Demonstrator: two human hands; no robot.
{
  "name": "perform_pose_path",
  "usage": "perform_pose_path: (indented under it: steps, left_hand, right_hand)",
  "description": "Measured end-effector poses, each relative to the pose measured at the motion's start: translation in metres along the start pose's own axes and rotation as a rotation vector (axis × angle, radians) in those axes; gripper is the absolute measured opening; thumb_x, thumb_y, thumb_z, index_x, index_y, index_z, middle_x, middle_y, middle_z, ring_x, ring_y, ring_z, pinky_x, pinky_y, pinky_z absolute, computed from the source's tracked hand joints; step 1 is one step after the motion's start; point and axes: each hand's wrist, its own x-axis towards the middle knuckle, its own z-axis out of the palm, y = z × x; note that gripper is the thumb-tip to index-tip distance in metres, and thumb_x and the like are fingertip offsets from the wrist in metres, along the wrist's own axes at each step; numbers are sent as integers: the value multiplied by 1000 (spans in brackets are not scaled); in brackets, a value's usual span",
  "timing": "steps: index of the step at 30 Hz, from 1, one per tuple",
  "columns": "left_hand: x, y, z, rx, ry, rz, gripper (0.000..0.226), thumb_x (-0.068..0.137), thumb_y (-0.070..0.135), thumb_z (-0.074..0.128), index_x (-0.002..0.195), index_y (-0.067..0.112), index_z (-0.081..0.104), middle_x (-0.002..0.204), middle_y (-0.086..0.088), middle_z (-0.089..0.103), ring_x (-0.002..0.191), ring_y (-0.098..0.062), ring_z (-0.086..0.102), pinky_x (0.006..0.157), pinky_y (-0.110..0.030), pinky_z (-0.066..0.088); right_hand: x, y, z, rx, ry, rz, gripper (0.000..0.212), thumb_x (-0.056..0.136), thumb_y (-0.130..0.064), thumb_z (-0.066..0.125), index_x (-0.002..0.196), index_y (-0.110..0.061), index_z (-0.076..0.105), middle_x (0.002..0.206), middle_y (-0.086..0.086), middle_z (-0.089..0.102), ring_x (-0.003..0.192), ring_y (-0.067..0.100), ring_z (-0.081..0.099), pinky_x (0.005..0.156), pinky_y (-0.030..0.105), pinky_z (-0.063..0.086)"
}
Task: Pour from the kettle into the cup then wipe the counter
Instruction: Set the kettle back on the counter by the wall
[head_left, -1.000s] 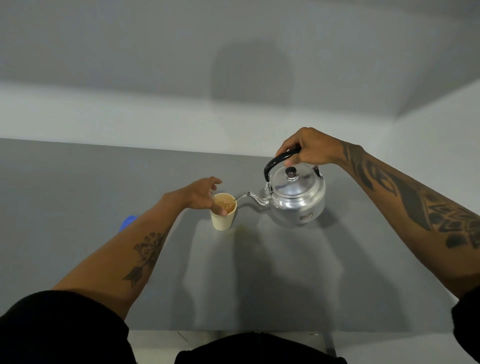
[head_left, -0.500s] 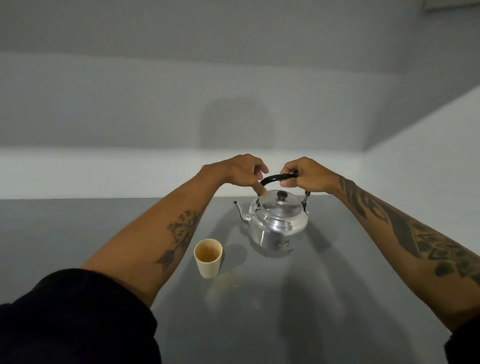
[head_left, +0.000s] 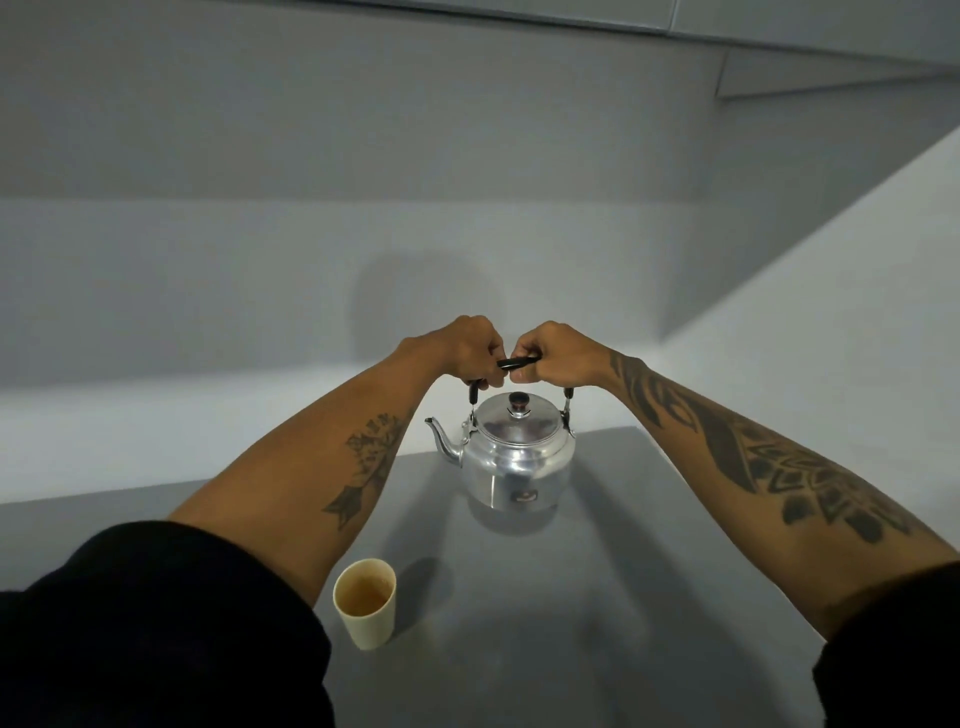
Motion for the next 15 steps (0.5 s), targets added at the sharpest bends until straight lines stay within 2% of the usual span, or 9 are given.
perform_pose_path:
  steps: [5,11,15]
  left_hand:
    - [27,1,10,-18,-1,15,12,77,16,76,87,12,71,72,-2,71,67,-11,66,59,-20,48]
    - [79,-10,47,-15,-4,14,22,76,20,78,96,10,74,88,-7,74,75,-15,64,74,-26,52]
    - [116,-25,81,-33,-23,-27,23,75,20,78,95,10,75,84,-3,66,77,-16,59,75,-27,49]
  right_hand:
    - [14,23,-5,-41,-11,12,12,81,-15,72,85,-5,69,65,-1,57,58,9,51,56,20,39]
    - [39,75,8,-64,-70,50,11,79,-12,72,85,-2,69,69,2,59,60,9,52,57,19,40]
    - [61,116,28,-84,-110,56,12,77,-8,69,87,-1,70,75,6,61,72,16,54,64,23,42]
